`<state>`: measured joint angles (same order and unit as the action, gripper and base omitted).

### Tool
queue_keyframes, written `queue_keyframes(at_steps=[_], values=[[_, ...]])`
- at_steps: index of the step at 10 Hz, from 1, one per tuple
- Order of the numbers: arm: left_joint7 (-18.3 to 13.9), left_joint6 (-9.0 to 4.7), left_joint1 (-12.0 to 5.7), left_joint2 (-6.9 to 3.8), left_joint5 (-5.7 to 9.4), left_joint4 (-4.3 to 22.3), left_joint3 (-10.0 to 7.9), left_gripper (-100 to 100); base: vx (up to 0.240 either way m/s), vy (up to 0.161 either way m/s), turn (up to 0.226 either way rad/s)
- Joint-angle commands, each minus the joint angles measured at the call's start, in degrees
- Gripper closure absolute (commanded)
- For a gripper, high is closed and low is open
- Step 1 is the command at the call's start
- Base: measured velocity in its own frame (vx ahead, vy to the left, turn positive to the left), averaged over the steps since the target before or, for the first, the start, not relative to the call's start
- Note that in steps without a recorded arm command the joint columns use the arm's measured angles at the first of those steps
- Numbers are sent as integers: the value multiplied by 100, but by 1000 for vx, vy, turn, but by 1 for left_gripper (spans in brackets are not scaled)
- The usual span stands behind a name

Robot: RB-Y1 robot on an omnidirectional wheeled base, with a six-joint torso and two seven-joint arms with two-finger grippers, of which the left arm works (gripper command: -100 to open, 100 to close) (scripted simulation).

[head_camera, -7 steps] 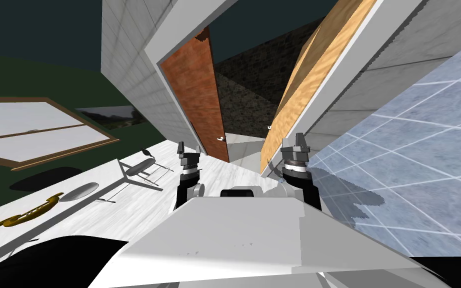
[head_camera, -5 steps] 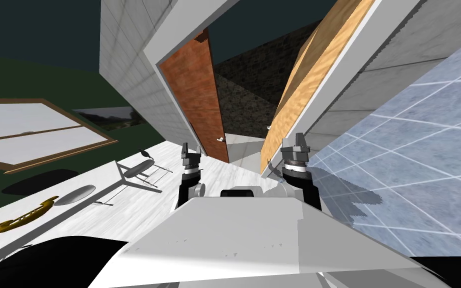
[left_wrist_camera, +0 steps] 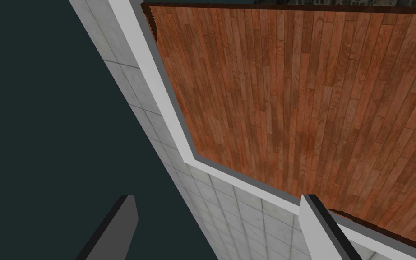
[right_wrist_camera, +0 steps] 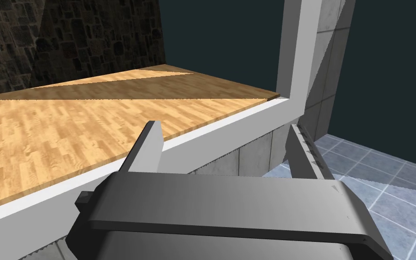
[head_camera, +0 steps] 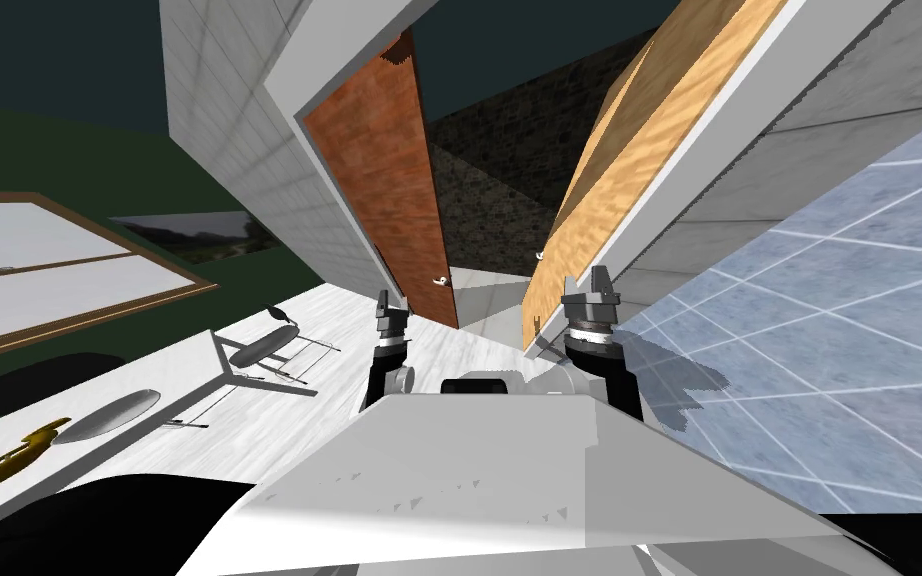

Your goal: Push the door open

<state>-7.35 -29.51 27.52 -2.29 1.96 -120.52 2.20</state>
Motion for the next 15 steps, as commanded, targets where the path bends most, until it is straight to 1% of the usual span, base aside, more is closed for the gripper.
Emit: queue_keyframes(at_steps=[1, 5, 9, 10, 12, 13, 15], values=[[32, -73, -97, -16, -22, 286, 37, -100, 81, 61, -55], [80, -197, -320, -80, -60, 934, 114, -100, 93, 77, -58], [135, -341, -577, -129, -103, 1693, 202, -100, 92, 87, -69], [135, -341, -577, -129, -103, 1763, 202, -100, 53, 39, -26], [164, -416, -712, -147, -126, 2128, 249, -100, 65, 55, -56], [164, -416, -712, -147, -126, 2177, 249, -100, 56, 50, -28], [194, -493, -850, -159, -150, 2573, 296, -100, 60, 81, -59]])
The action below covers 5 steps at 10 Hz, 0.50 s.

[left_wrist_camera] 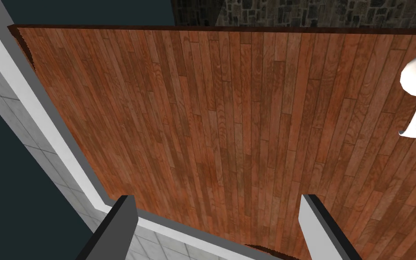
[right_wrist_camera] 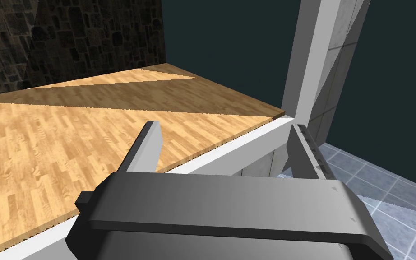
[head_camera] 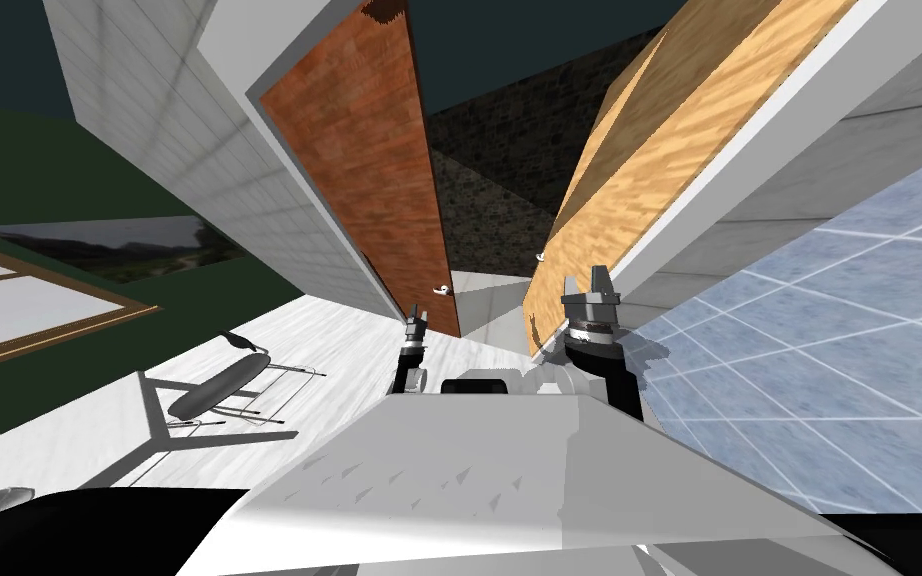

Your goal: Push the door open

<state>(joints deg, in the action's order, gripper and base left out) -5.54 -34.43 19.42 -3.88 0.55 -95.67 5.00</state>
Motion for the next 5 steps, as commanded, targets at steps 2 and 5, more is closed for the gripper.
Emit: queue_keyframes(at_steps=[2, 5], values=[[28, -40, -109, -5, -21, 329, 41, -100, 67, 88, -54], [58, -117, -248, -8, -44, 755, 88, -100, 64, 53, -45]])
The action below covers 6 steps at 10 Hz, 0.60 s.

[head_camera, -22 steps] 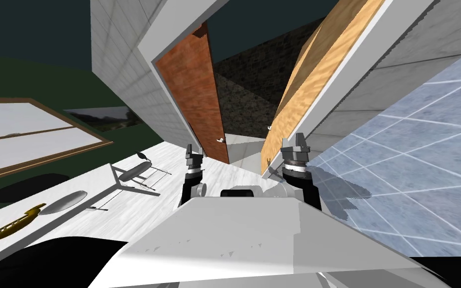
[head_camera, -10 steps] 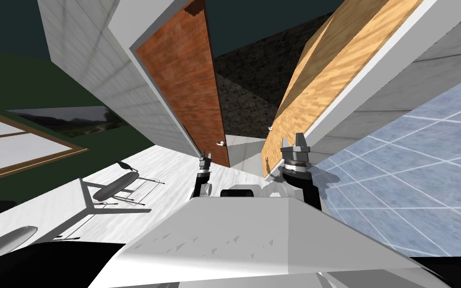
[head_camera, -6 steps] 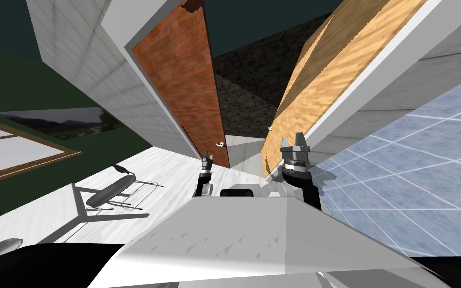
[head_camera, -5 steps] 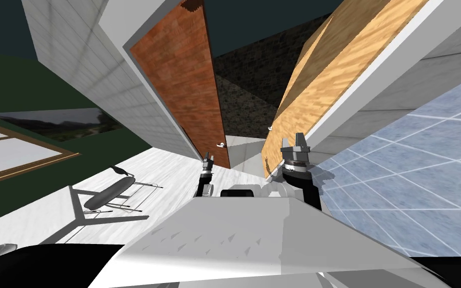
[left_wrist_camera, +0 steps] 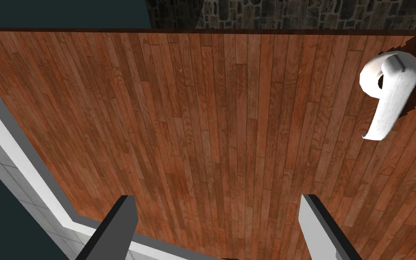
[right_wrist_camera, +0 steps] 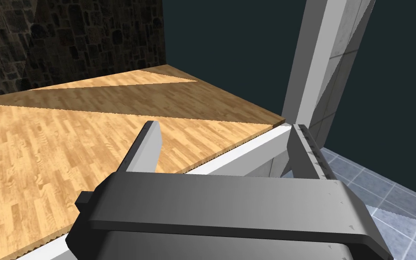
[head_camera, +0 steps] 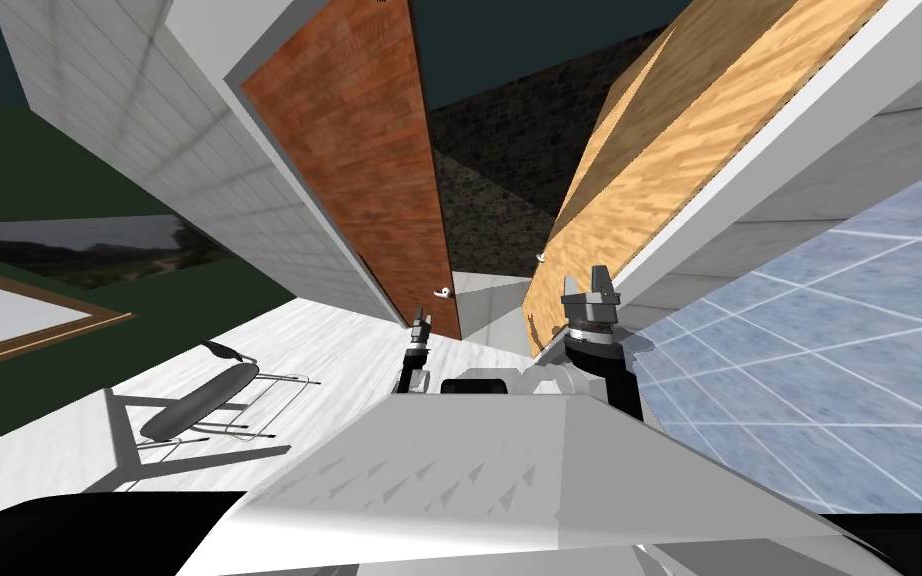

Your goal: Push the door open

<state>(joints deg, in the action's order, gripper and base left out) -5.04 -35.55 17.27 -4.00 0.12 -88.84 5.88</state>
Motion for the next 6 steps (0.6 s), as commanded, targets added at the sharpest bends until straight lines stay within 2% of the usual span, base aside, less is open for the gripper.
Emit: queue_keyframes(at_steps=[1, 2, 3, 4, 5, 6], values=[[23, -44, -103, 3, -14, 285, 24, -100, 40, 59, -45], [38, -82, -171, 4, -25, 447, 48, -100, 53, 81, -80], [38, -82, -171, 4, -25, 496, 48, -100, 52, 58, -31], [52, -120, -238, 7, -37, 701, 71, -100, 59, 58, -41], [52, -120, -238, 7, -37, 703, 71, -100, 43, 49, -23], [67, -157, -306, 10, -48, 909, 94, -100, 55, 48, -48]])
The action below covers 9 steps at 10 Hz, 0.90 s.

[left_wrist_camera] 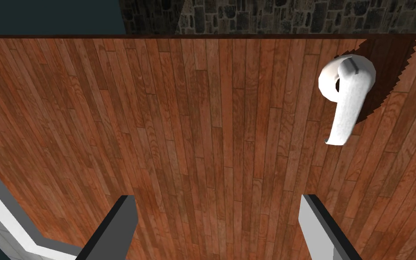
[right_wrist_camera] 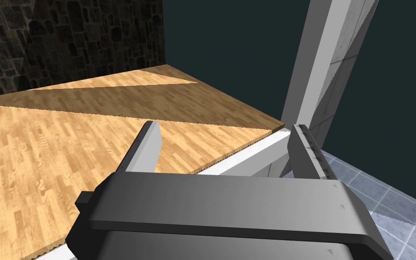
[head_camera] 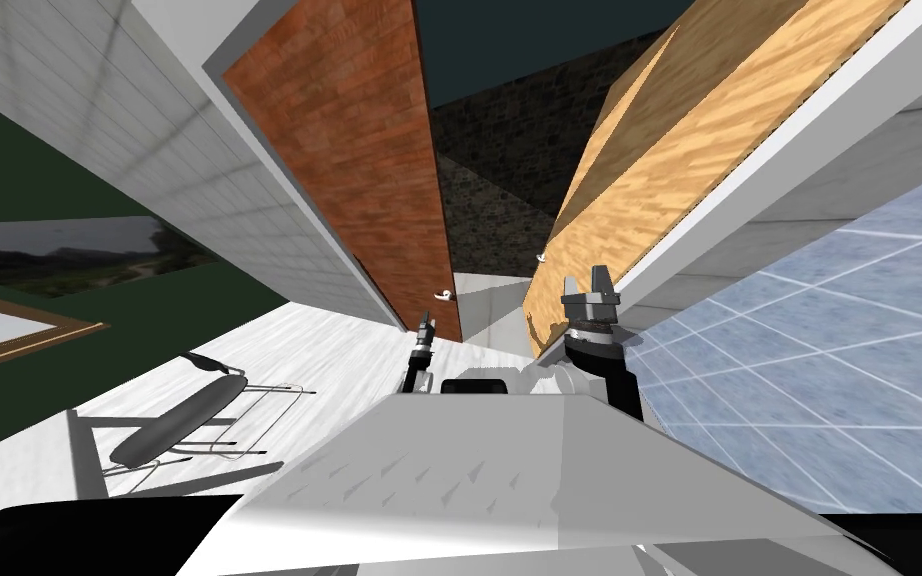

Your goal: Push the door open

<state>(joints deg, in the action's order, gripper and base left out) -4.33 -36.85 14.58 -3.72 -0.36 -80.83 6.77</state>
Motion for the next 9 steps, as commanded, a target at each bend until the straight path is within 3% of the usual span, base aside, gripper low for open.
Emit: queue_keyframes(at_steps=[1, 9], values=[[11, -65, -102, -13, -11, 286, 28, -100, 76, 76, -81], [99, -294, -513, 49, -80, 1575, 169, -100, 69, 84, -55]])
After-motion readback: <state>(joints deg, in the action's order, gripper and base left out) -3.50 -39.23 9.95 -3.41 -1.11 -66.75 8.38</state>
